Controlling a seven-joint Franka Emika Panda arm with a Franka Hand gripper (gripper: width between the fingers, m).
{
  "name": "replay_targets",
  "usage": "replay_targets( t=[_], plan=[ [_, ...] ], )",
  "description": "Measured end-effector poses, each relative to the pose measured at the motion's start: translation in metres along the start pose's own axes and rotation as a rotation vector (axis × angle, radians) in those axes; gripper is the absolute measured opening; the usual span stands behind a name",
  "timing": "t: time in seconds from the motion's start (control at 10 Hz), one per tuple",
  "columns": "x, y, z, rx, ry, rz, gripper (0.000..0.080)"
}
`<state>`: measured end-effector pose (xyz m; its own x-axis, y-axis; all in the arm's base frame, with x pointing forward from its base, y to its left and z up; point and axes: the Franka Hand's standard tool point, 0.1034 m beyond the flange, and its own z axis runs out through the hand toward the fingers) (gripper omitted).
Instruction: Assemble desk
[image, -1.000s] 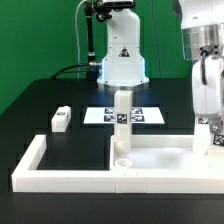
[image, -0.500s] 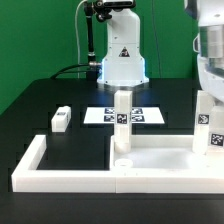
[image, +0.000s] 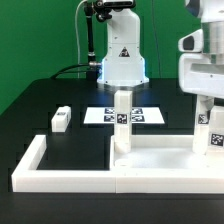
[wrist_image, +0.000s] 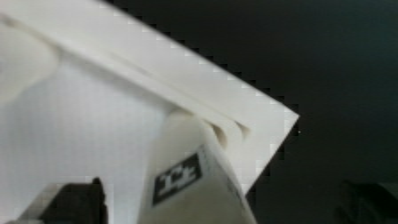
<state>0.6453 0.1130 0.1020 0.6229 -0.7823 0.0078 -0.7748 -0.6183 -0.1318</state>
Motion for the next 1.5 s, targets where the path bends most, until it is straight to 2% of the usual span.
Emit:
replay_targets(
  t=[0.1, 0.4, 0.5, 0.6, 0.7, 0.8, 1.0, 1.2, 1.5],
  plan=[
    [0.004, 0.005, 0.004, -0.012, 0.005, -0.151, 0.0648],
    [0.003, 0.003, 0.004, -0.007, 0.015, -0.141, 0.0648],
    [0.003, 0.003, 0.004, -0.005, 0.013, -0.073, 0.0527],
    [0.003, 0.003, 0.005, -0.004, 0.013, 0.017, 0.0341],
    [0.002, 0.004, 0.005, -0.008, 0.01, 0.09, 0.0341],
    [0.002, 0.004, 0.005, -0.008, 0.01, 0.195, 0.0292],
    [0.0, 0.002, 0.005, 0.002, 0.001, 0.541, 0.0292],
    [0.003, -0.001, 0.005, 0.035, -0.045, 0.886, 0.0292],
    [0.016, 0.005, 0.004, 0.042, -0.041, 1.112, 0.0293]
  ],
)
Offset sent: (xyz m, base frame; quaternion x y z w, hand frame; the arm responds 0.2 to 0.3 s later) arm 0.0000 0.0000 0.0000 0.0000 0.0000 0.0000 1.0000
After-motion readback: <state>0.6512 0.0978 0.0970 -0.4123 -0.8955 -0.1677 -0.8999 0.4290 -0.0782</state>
